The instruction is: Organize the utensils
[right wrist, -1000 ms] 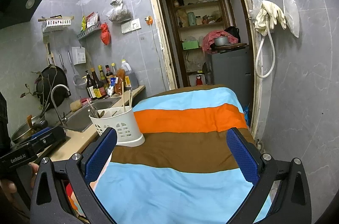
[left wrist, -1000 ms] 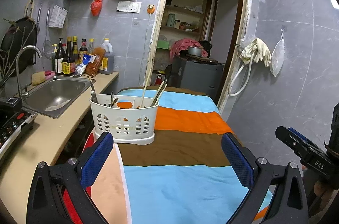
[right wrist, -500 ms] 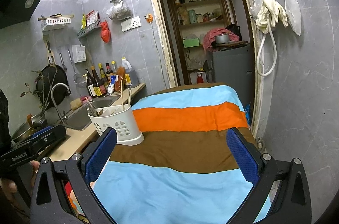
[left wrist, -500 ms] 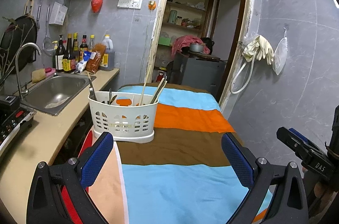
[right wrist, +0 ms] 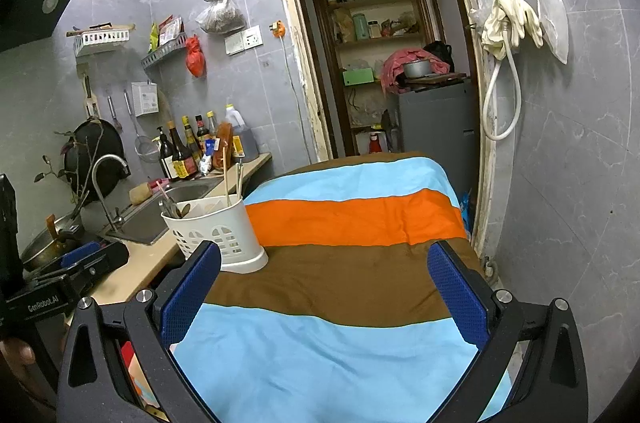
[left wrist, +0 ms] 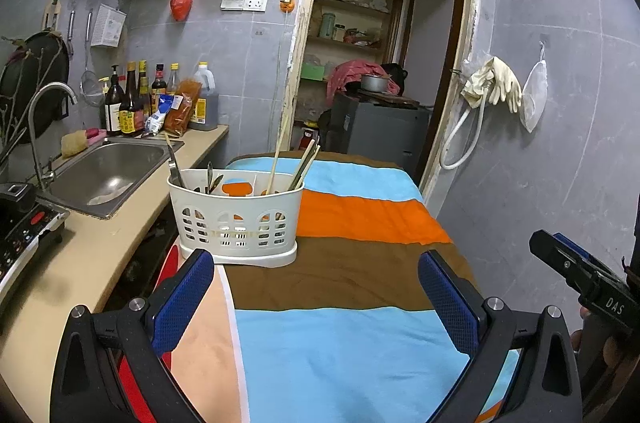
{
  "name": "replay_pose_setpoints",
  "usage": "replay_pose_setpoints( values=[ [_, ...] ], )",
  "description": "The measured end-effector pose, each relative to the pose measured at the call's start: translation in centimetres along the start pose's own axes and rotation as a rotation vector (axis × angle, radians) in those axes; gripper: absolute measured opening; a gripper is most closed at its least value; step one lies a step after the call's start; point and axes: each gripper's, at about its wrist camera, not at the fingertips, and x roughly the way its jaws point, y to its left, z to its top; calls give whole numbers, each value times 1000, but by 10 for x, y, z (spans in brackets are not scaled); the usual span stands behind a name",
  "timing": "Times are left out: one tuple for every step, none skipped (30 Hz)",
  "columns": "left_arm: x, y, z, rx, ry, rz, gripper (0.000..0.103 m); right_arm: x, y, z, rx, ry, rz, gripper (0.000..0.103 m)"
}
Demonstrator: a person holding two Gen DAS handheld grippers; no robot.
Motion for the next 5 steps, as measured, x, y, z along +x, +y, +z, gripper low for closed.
replay_pose_setpoints(
  values=[
    [0,1,0,1,3,-1,103,0,3,-2,0,2,-1,101],
    [2,2,2,1,5,-1,103,1,2,-1,1,4,-1,101],
    [1,4,1,0,8,-1,103,3,0,1,3,7,-1,101],
    [2,5,2,0,10,0,103,3,3,-1,4,10,-2,101],
    [4,5,4,-1,12,1,103,5,1,2,5,12,-2,101]
  ],
)
